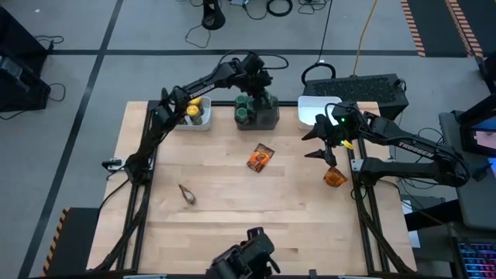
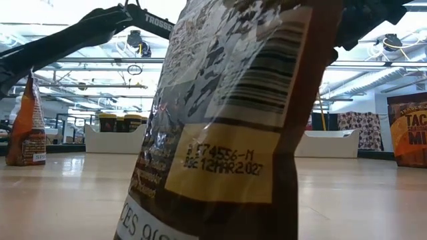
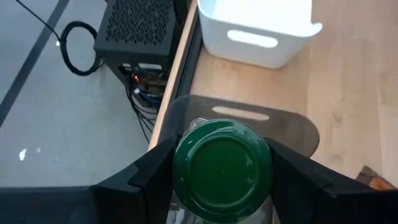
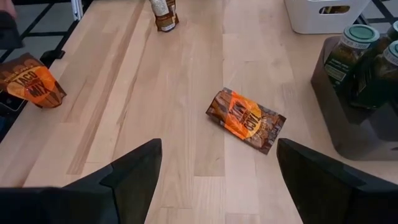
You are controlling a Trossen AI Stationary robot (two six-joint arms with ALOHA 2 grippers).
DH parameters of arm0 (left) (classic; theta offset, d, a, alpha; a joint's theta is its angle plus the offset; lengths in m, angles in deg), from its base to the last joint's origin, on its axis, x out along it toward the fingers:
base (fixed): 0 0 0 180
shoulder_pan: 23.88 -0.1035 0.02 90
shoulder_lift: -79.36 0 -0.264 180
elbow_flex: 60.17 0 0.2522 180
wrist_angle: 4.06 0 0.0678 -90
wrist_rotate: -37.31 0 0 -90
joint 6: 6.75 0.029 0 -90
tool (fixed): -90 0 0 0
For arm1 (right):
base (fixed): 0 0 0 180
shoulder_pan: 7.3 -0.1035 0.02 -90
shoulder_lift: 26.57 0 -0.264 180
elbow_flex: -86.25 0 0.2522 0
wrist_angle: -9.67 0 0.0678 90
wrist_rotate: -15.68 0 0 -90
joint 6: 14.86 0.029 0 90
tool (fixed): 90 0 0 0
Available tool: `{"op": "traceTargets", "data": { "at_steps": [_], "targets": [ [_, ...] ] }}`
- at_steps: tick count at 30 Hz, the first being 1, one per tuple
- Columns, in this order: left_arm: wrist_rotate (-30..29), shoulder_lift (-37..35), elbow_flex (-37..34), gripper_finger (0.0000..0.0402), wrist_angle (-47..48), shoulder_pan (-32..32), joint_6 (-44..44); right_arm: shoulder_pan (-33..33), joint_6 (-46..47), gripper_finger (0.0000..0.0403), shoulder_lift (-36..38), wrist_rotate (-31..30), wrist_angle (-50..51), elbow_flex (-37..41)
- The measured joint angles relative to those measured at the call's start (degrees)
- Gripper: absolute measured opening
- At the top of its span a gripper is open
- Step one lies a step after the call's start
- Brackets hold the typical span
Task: Sort spices by type
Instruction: Put the green seasoning bottle into the black bin
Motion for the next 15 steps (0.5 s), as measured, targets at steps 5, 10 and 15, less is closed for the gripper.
{"op": "traceTargets", "data": {
  "at_steps": [5,10,15],
  "targets": [
    [-1.59,0.03,-0.52,0.0212,1.10,0.01,-0.02,-0.02,-0.02,0.0302,0.00,-1.14,-0.09,0.00],
    [-1.61,0.51,-0.59,0.0212,1.87,0.17,-0.13,-0.02,-0.02,0.0302,0.00,-1.46,-0.12,0.00],
    [-2.19,2.66,-0.63,0.0212,2.14,0.27,-0.09,-0.02,-0.02,0.0302,0.00,-1.44,-0.06,0.00]
  ]
}}
